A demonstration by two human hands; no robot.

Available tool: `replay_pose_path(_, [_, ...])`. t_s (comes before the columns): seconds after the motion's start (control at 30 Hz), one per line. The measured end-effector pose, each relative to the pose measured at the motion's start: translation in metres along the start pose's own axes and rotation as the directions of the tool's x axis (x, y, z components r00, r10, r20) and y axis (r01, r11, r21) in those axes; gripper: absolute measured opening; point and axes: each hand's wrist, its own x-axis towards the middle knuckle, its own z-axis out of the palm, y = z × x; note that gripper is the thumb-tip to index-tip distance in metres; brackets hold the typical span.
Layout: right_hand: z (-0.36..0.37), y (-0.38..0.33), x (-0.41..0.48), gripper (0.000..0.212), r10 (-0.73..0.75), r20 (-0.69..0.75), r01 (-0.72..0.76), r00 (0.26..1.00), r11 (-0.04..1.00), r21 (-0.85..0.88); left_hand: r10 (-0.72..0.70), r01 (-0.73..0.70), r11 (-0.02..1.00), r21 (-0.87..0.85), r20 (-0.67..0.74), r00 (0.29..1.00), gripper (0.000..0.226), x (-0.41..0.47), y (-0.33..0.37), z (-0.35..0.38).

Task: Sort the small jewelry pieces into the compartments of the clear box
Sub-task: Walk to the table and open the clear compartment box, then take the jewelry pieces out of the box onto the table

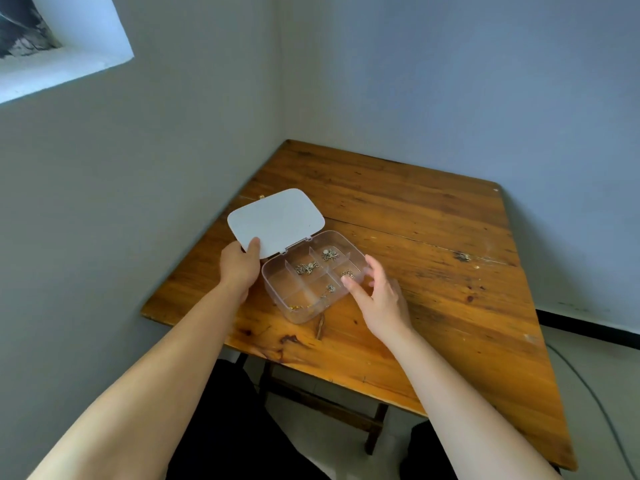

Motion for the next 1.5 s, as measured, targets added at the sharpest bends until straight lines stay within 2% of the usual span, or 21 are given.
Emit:
replay_pose_path(0.1, [0.004,-0.011,0.015,0.078,-0.008,-0.007,0.008,1.000,1.000,-0.014,-0.066,0.065,0.997,-0.050,-0.015,0.998,0.033,0.016,0.010,0.000])
replay_pose_path(0.23, [0.012,-0.026,0.034,0.081,-0.001,0.014,0.001,1.000,1.000,-0.013,-0.031,0.030,0.997,-0.067,-0.014,0.999,0.046,0.027,0.023,-0.004])
replay_pose_path(0.3, [0.011,-0.033,0.044,0.079,0.001,0.066,0.000,0.998,1.000,-0.018,0.070,-0.068,0.997,0.035,-0.032,0.997,0.055,0.030,0.026,-0.008])
replay_pose_path(0.33, [0.009,-0.036,0.050,0.079,0.001,0.100,0.002,0.995,0.999,-0.036,0.140,-0.133,0.981,0.141,-0.037,0.989,0.059,0.030,0.027,-0.010])
replay_pose_path(0.37, [0.007,-0.040,0.056,0.081,-0.004,0.132,0.014,0.991,0.997,-0.075,0.218,-0.197,0.941,0.275,-0.045,0.975,0.060,0.028,0.027,-0.012])
replay_pose_path(0.43, [0.001,-0.048,0.071,0.084,-0.064,0.149,0.094,0.987,0.975,-0.203,0.420,-0.346,0.788,0.509,-0.033,0.907,0.056,0.024,0.026,-0.014])
replay_pose_path(0.47, [-0.002,-0.053,0.078,0.082,-0.115,0.137,0.148,0.984,0.954,-0.262,0.509,-0.429,0.715,0.552,0.009,0.861,0.050,0.023,0.027,-0.014])
replay_pose_path(0.53, [-0.008,-0.069,0.091,0.068,-0.228,0.118,0.254,0.967,0.918,-0.305,0.594,-0.577,0.609,0.544,0.170,0.787,0.035,0.023,0.030,-0.012])
replay_pose_path(0.63, [-0.014,-0.093,0.108,0.040,-0.353,0.218,0.413,0.910,0.826,-0.383,0.516,-0.716,0.437,0.544,0.501,0.695,0.025,0.024,0.037,-0.005])
replay_pose_path(0.7, [-0.012,-0.106,0.117,0.033,-0.356,0.319,0.474,0.878,0.738,-0.481,0.416,-0.740,0.309,0.598,0.614,0.670,0.024,0.024,0.042,0.001])
replay_pose_path(0.87, [0.007,-0.130,0.133,0.028,-0.208,0.476,0.510,0.855,0.510,-0.693,0.292,-0.717,0.006,0.697,0.684,0.668,0.019,0.026,0.053,0.019])
replay_pose_path(0.97, [0.017,-0.134,0.138,0.024,-0.155,0.497,0.514,0.854,0.404,-0.756,0.245,-0.703,-0.101,0.704,0.702,0.668,0.015,0.024,0.058,0.026])
replay_pose_path(1.03, [0.022,-0.132,0.139,0.027,-0.166,0.490,0.514,0.856,0.386,-0.766,0.244,-0.684,-0.147,0.714,0.696,0.675,0.013,0.023,0.059,0.027])
replay_pose_path(1.17, [0.023,-0.120,0.143,0.023,-0.248,0.433,0.498,0.867,0.479,-0.723,0.300,-0.645,-0.131,0.753,0.650,0.698,0.010,0.021,0.060,0.028])
replay_pose_path(1.27, [0.021,-0.111,0.142,0.020,-0.274,0.410,0.490,0.870,0.568,-0.661,0.325,-0.648,-0.051,0.760,0.626,0.709,0.009,0.020,0.056,0.026])
replay_pose_path(1.4, [0.005,-0.106,0.137,0.018,-0.299,0.310,0.416,0.903,0.791,-0.449,0.359,-0.650,0.260,0.714,0.554,0.751,0.017,0.021,0.055,0.017])
replay_pose_path(1.5, [-0.016,-0.104,0.130,0.017,-0.296,0.219,0.350,0.930,0.894,-0.281,0.440,-0.636,0.479,0.605,0.461,0.771,0.016,0.018,0.064,0.011])
